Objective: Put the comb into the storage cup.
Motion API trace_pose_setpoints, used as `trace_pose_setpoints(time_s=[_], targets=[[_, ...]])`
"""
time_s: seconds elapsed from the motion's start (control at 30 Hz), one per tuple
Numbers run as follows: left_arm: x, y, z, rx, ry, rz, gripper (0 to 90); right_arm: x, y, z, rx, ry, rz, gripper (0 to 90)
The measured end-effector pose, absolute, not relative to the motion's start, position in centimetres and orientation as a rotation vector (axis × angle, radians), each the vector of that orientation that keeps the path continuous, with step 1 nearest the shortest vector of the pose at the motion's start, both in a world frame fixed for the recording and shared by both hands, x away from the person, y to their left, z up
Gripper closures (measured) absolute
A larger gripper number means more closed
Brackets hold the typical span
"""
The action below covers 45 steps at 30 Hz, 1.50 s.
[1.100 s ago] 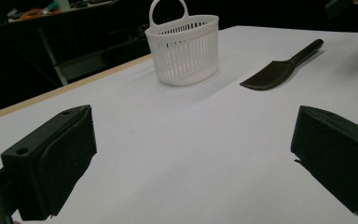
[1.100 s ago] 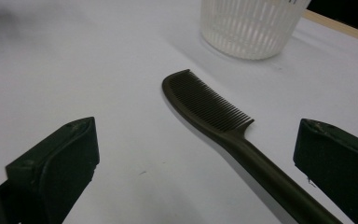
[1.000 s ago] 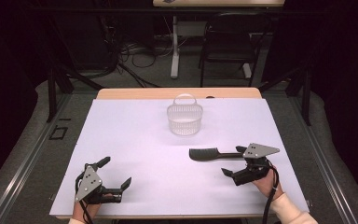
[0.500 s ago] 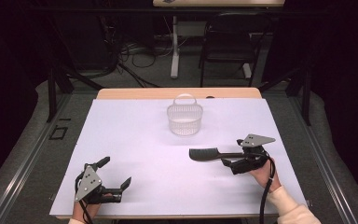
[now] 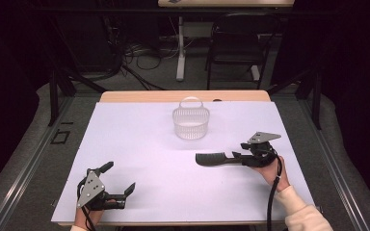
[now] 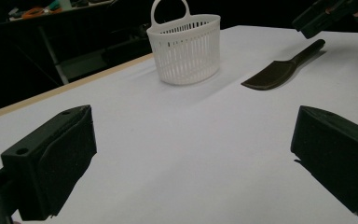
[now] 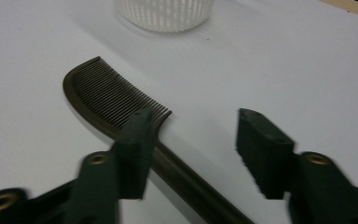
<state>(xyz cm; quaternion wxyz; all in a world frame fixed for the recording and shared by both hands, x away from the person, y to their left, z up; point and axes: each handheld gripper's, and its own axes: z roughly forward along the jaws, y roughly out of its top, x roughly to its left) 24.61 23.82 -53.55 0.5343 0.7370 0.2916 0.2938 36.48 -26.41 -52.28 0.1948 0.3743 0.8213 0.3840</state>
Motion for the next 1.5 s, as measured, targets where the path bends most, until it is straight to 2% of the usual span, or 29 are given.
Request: trace_pose_setpoints(time_s=[0.03,0.07,0.1,0.13,0.3,0.77,1.5], targets=[[24.6,23.8,-53.6,1.752,0.697,0.698,0.2,36.6,-26.5,-52.4,1.054,2.305,1.066,60.7],[24.6,23.8,-53.6,1.752,0.697,0.698,0.2,36.6,-26.5,-52.4,1.054,2.305,1.066,60.7],[24.6,23.8,-53.5,1.755,0.695,0.699,0.2,36.9,-26.6,-52.5,1.063,2.307,1.043,70.0],[24.6,23.8,-53.6,1.756,0.695,0.700,0.2,37.0,-26.7,-52.6,1.067,2.308,1.032,74.7],[24.6,23.8,-53.6,1.748,0.697,0.697,0.2,37.4,-27.1,-52.9,1.115,2.294,0.966,89.7],[24.5,23.9,-53.5,1.756,0.694,0.701,0.3,37.8,-28.1,-53.7,1.192,2.313,0.793,90.0],[24.5,24.0,-53.5,1.750,0.702,0.704,0.3,37.4,-27.5,-54.4,1.212,2.390,0.736,90.0]])
